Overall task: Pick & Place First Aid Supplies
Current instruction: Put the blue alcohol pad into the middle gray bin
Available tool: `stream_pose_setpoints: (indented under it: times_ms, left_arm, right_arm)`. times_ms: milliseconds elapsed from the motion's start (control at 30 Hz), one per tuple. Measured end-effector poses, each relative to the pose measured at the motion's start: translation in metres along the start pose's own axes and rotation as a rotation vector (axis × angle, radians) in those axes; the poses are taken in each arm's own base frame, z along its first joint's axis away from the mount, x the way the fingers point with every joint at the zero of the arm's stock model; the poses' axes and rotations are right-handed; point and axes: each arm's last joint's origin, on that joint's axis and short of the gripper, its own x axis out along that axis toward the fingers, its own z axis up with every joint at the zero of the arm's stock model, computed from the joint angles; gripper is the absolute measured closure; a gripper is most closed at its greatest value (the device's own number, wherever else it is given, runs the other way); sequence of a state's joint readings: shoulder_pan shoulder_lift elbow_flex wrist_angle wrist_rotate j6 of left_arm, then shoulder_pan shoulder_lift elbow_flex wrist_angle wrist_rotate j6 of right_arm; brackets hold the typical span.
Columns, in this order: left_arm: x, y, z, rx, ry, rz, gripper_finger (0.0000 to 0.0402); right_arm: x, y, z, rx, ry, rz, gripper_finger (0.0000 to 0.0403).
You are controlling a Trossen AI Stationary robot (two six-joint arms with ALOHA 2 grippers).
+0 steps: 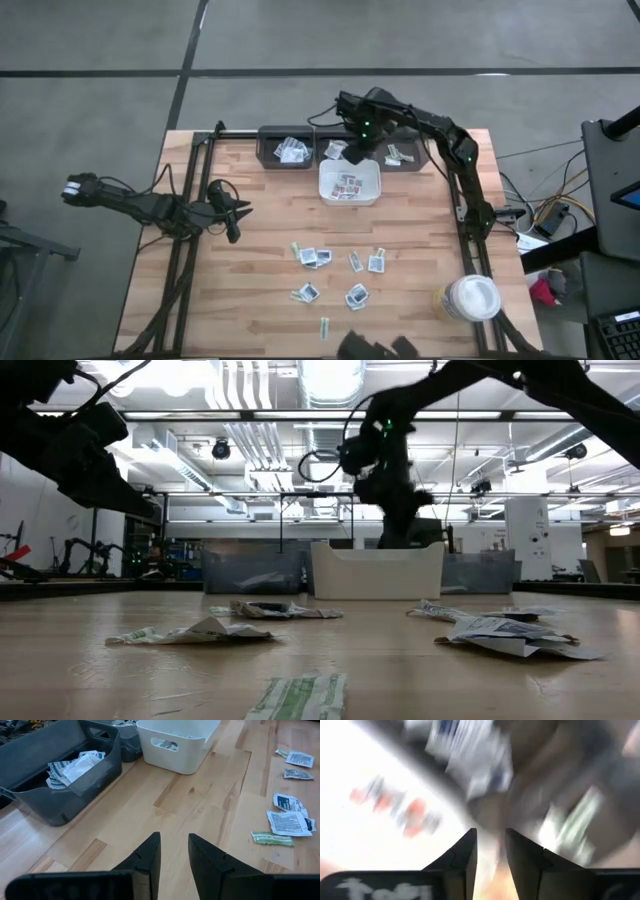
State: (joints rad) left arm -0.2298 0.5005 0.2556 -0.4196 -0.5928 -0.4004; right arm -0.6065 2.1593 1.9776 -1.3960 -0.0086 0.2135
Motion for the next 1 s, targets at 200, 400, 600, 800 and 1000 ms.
stream_pose_setpoints:
  times_ms: [200,400,600,800,1000]
  left_arm:
    - [0.0,0.0,0.0,0.0,0.0,0.0,0.0307]
    - [0.0,0.0,0.0,0.0,0.002,0.001,0.0307]
    - [0.001,0.0,0.0,0.007,0.006,0.003,0.0307]
    - [0.001,0.0,0.0,0.007,0.005,0.003,0.0307]
    - [0.001,0.0,0.0,0.007,0.006,0.003,0.0307]
  right_arm:
    - [-0.047,0.032,-0.04,0.01,0.068,0.173,0.0292]
    - [-0.096,0.074,-0.096,-0.138,-0.019,0.254,0.0297]
    - [-0.116,0.107,-0.155,-0.317,-0.045,0.279,0.0311]
    - [-0.098,0.137,-0.195,-0.534,-0.016,0.247,0.0321]
    - [-0.058,0.164,-0.214,-0.693,-0.044,0.137,0.0314]
